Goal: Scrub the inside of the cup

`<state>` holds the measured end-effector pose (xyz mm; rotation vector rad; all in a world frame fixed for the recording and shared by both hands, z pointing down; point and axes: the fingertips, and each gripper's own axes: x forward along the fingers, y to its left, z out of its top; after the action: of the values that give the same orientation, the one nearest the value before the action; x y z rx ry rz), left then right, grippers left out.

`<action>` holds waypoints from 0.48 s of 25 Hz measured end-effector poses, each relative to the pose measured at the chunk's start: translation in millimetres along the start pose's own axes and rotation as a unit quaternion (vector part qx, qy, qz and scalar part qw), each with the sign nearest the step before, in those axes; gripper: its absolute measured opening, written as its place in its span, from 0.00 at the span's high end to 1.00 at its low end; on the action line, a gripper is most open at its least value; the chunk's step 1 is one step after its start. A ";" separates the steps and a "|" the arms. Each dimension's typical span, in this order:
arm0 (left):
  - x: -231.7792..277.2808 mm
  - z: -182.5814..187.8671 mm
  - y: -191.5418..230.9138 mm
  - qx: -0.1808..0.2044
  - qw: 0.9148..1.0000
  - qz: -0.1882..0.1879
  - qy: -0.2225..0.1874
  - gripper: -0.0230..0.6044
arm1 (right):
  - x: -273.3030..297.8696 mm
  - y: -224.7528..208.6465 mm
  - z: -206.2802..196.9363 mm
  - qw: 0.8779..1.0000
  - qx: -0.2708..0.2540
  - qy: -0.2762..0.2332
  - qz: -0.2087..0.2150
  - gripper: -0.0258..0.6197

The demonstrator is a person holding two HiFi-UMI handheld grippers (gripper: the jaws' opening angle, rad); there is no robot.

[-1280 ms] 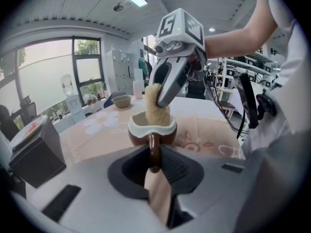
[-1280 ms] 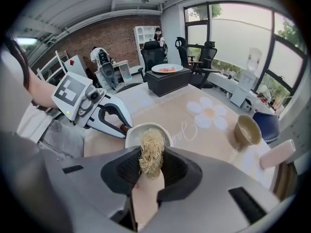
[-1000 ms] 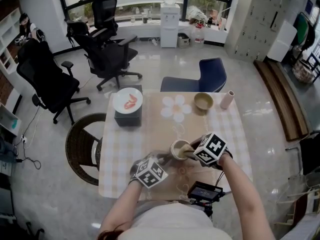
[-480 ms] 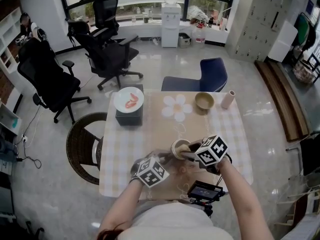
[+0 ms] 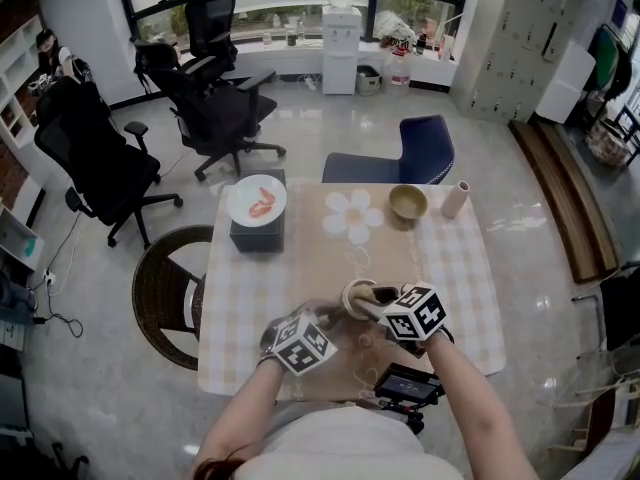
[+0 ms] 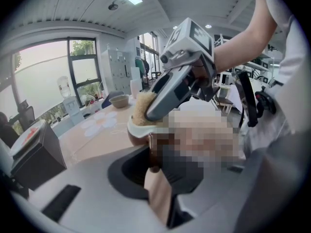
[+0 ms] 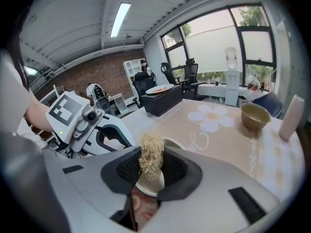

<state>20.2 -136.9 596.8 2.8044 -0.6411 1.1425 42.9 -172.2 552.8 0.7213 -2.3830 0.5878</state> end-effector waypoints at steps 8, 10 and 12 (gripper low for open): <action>0.0 1.0 -0.4 -0.003 1.000 -0.004 0.001 0.87 | 1.2 -13.2 1.3 0.986 -0.114 0.000 -0.123 0.82; -0.1 0.9 -0.7 -0.003 1.000 -0.005 0.001 0.87 | 1.7 -14.0 0.8 0.978 -0.146 0.008 -0.146 0.82; -0.3 1.1 -1.0 -0.005 1.000 -0.006 0.001 0.87 | 2.0 -14.8 0.2 0.971 -0.172 0.021 -0.167 0.82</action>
<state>21.0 -136.1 595.9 2.7950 -0.6259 1.1368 50.5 -184.2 557.4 0.9103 -2.1771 0.0455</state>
